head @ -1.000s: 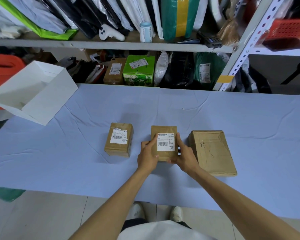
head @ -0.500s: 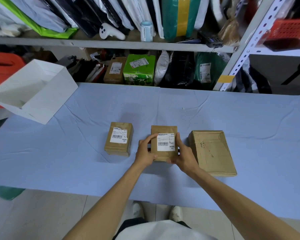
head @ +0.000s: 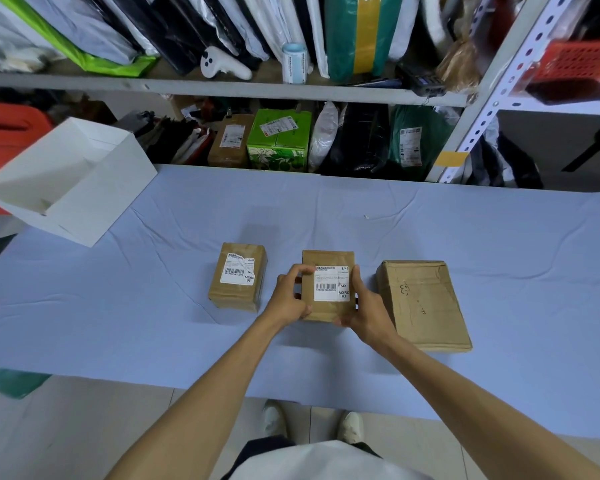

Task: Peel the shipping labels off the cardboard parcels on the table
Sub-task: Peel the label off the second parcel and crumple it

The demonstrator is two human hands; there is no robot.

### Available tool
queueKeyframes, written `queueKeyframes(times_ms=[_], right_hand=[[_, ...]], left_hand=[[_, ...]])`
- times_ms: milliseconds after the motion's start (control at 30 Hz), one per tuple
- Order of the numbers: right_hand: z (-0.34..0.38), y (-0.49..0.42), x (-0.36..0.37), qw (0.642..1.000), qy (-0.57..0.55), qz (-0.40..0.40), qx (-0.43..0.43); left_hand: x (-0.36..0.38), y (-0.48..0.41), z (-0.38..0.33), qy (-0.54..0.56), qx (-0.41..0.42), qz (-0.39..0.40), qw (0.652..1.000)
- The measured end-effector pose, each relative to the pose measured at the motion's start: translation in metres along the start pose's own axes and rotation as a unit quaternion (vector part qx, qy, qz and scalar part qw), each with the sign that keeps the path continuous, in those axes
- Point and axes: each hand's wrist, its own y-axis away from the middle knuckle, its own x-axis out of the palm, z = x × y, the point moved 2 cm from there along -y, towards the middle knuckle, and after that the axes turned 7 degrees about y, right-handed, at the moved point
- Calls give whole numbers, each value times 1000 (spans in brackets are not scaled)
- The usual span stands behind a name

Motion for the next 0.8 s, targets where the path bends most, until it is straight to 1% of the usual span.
queueKeyframes(times_ms=[100,200,400,467,600,700,800], right_hand=[[2,0,-2,1000,12,-8,-17],[-1,-2,-1,1000,16,-8,-14],[-1,-4,-2,1000,15,-1,-14],[-2,-5,-2,1000,17,-2,-10],[-1,-4,-1,1000,16,-6,-12],[-2,-5,1,1000,15,-13,-11],[-1,-7,-1,1000,13,-5,-11]], left_hand=[[1,3,4,23,26,-35,999],[2,2,4,20,35,-39,998],[2,-2,0,2,24,-27,999],[1,-2,-4,16,21,-16,1000],[-5,-2,-10,69,-21,13,997],[-6,-2,-13,68,-25,41,996],[-3,-1,-13,51,-11,15,999]])
